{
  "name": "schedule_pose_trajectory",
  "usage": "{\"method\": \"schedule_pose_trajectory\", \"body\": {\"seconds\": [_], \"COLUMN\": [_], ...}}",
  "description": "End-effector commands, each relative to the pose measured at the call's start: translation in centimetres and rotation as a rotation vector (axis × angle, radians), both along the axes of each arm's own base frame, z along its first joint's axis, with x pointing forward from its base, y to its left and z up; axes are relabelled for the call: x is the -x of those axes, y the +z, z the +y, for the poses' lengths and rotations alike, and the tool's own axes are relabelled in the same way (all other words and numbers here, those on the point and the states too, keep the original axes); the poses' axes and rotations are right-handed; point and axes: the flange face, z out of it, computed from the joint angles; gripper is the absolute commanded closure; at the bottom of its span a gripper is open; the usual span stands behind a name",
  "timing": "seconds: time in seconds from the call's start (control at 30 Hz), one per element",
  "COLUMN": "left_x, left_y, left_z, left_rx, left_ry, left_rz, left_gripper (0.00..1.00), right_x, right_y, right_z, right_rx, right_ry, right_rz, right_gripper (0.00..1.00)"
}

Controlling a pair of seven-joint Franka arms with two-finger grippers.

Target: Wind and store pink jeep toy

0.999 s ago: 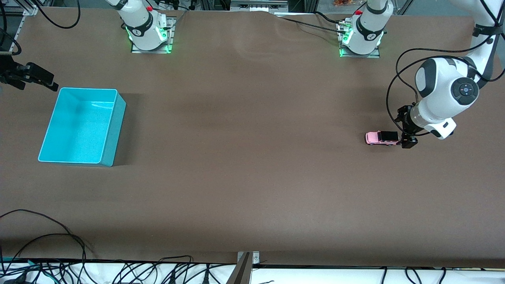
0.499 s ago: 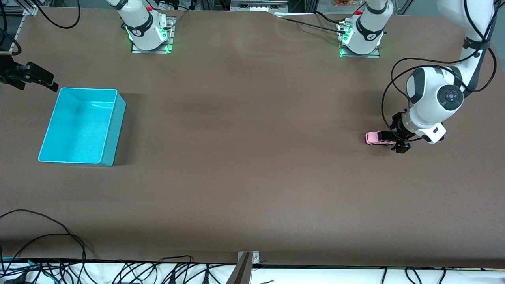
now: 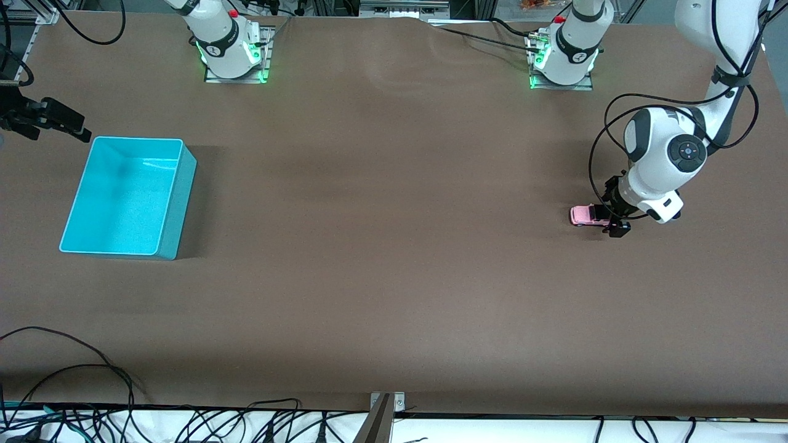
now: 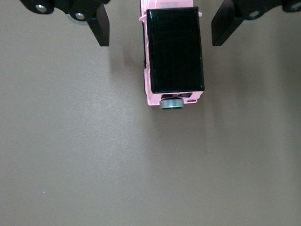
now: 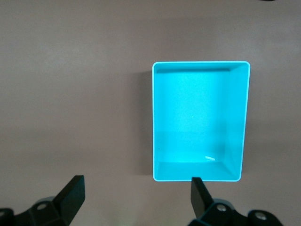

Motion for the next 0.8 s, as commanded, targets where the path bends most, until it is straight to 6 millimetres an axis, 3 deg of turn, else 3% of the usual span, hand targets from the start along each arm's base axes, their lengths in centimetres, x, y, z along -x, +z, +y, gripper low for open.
{"method": "schedule_pose_trajectory", "body": {"seconds": [0.0,0.2,0.4,0.53,0.77], "left_x": [0.29,0.54,0.45,0.45,0.48], "left_y": [-0.3,-0.51,-0.38,-0.38,-0.46], "left_z": [0.06,0.04,-0.03,-0.04,0.04], "left_rx": [-0.013,-0.013,-0.012,-0.013,-0.013], "left_ry": [-0.014,-0.014,-0.014,-0.015,-0.015], "left_rz": [-0.009,-0.003,-0.006,-0.006,-0.004], "left_gripper": [0.06,0.13,0.64,0.83,0.93], "right_x": [0.05,0.01,-0.04,-0.04,-0.05], "right_y": [0.48,0.4,0.32,0.32,0.32], "right_z": [0.1,0.1,0.19,0.19,0.27], "right_rx": [-0.008,-0.008,-0.008,-0.008,-0.008], "right_ry": [0.004,0.004,0.004,0.004,0.005], "right_rz": [0.003,0.004,0.006,0.006,0.006], "right_gripper": [0.0,0.0,0.0,0.0,0.0]}}
